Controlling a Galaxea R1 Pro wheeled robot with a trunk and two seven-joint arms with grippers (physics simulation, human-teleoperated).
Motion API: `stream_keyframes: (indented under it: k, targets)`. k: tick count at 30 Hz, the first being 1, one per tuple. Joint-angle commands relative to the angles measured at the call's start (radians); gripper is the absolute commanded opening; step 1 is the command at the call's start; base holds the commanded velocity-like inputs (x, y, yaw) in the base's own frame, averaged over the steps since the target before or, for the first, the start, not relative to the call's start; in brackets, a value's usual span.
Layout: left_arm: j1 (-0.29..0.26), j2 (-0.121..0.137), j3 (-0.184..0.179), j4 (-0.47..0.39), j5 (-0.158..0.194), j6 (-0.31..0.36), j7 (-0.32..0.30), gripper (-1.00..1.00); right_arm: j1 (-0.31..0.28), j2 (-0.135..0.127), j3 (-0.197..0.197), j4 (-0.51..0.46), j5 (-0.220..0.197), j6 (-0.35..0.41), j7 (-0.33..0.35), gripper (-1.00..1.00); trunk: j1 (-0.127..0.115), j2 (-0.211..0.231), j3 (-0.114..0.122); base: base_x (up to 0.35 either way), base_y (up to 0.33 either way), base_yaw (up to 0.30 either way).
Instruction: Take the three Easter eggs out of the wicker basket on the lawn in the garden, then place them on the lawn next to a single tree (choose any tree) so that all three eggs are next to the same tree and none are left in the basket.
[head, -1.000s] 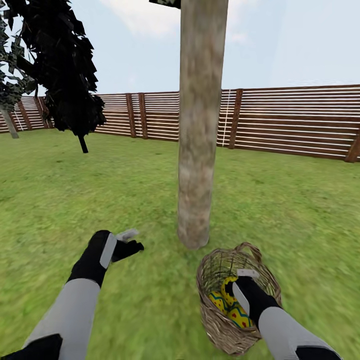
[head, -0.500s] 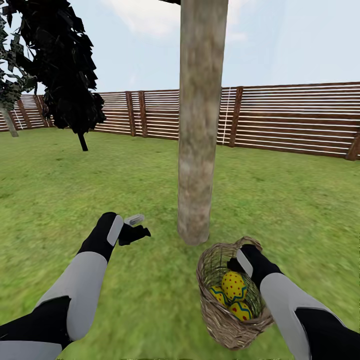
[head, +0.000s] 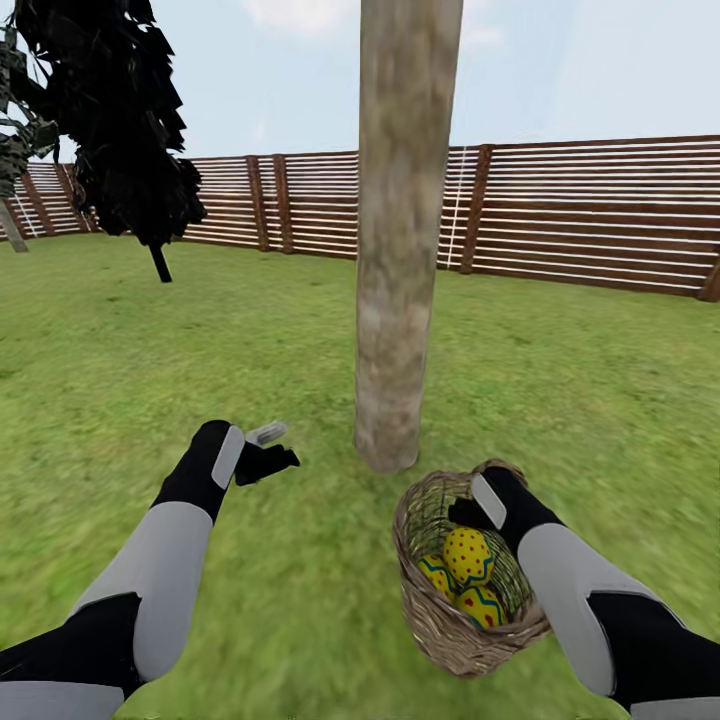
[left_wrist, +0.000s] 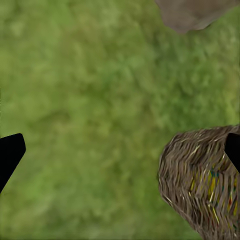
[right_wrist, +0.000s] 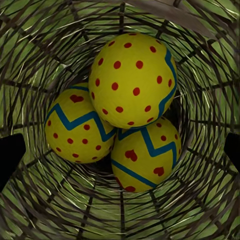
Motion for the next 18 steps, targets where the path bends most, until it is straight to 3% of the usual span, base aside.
stream_keyframes:
  k: [1, 18]
  targets:
    - [-0.001, -0.001, 0.004, -0.002, 0.011, 0.004, 0.010, 1.00, -0.001, 0.000, -0.005, -0.003, -0.008, 0.000, -0.011, 1.00, 0.000, -0.001, -0.005, 0.000, 0.000, 0.000]
    - [-0.001, -0.001, 0.006, -0.009, 0.011, 0.002, 0.010, 1.00, -0.002, 0.001, -0.005, -0.008, -0.005, -0.034, -0.014, 1.00, 0.008, -0.005, -0.071, 0.000, 0.000, 0.000]
